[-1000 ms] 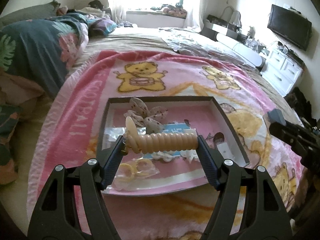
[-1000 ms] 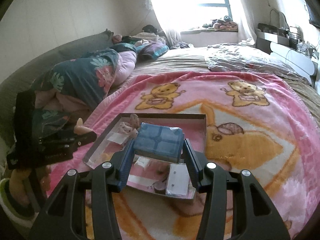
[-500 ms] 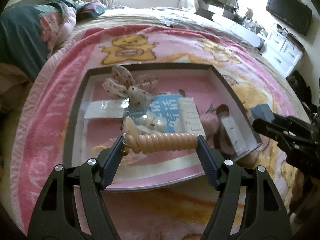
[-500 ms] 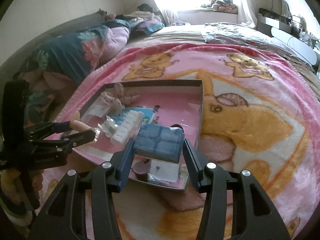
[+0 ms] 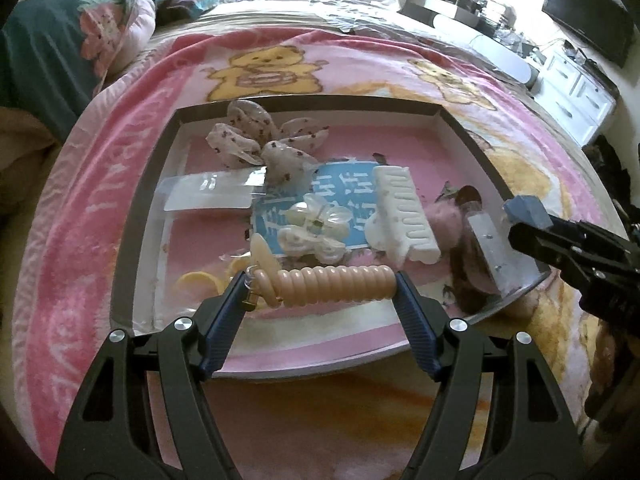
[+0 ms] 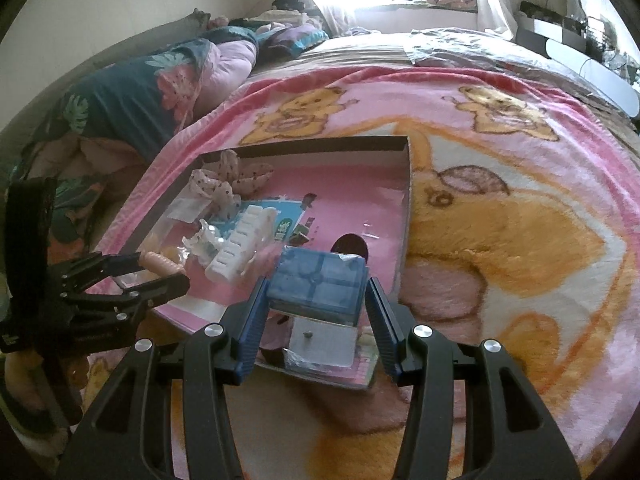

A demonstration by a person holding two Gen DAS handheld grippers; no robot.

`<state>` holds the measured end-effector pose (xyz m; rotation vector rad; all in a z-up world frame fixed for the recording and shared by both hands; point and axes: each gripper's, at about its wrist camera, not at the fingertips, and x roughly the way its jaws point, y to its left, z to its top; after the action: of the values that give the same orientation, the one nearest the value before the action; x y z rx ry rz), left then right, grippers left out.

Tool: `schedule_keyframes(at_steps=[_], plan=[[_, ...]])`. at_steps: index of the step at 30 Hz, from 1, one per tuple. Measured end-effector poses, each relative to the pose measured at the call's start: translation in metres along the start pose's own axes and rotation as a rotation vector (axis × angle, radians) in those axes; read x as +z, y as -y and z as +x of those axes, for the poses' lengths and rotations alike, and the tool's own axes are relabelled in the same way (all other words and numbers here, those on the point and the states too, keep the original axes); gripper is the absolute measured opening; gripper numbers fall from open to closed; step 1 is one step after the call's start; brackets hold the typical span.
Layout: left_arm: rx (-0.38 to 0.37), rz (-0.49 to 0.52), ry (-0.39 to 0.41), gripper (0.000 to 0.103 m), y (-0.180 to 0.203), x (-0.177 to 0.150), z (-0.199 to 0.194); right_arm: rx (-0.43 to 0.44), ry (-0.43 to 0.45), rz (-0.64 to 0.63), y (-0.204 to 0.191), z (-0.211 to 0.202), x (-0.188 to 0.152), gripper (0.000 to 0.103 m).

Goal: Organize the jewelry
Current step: 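Lower the coiled hair tie into the box with the left gripper while the right drops the blue box there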

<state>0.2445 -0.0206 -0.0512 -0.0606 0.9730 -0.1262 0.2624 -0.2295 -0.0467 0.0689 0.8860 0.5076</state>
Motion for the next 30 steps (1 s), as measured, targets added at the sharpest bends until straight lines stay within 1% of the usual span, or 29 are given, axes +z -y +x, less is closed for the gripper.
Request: schedule_keyframes(at_steps=[6, 14, 20, 22, 25, 28, 30], plan=[[0.012, -0.009, -0.009, 0.065, -0.006, 0.003, 0.003, 0.012, -0.021, -0.027, -0.009, 0.007, -0.001, 0.048], [0.024, -0.014, -0.018, 0.068, -0.009, 0.001, 0.006, 0.014, -0.033, -0.016, -0.008, 0.009, -0.003, 0.048], [0.025, -0.009, -0.018, 0.074, -0.007, 0.001, 0.005, 0.019, -0.031, -0.005, -0.007, 0.007, -0.002, 0.049], [0.027, -0.01, -0.016, 0.075, -0.006, 0.002, 0.005, 0.022, -0.026, 0.001, -0.007, 0.004, -0.002, 0.055], [0.032, -0.009, -0.016, 0.079, -0.005, 0.002, 0.004, 0.028, -0.014, 0.01, -0.006, -0.001, 0.0, 0.057], [0.036, -0.008, -0.014, 0.08, -0.004, 0.002, 0.0, 0.033, -0.007, 0.015, -0.006, -0.004, 0.0, 0.062], [0.038, -0.009, -0.017, 0.082, -0.004, 0.002, -0.002, 0.036, -0.007, 0.017, -0.006, -0.005, 0.0, 0.064]])
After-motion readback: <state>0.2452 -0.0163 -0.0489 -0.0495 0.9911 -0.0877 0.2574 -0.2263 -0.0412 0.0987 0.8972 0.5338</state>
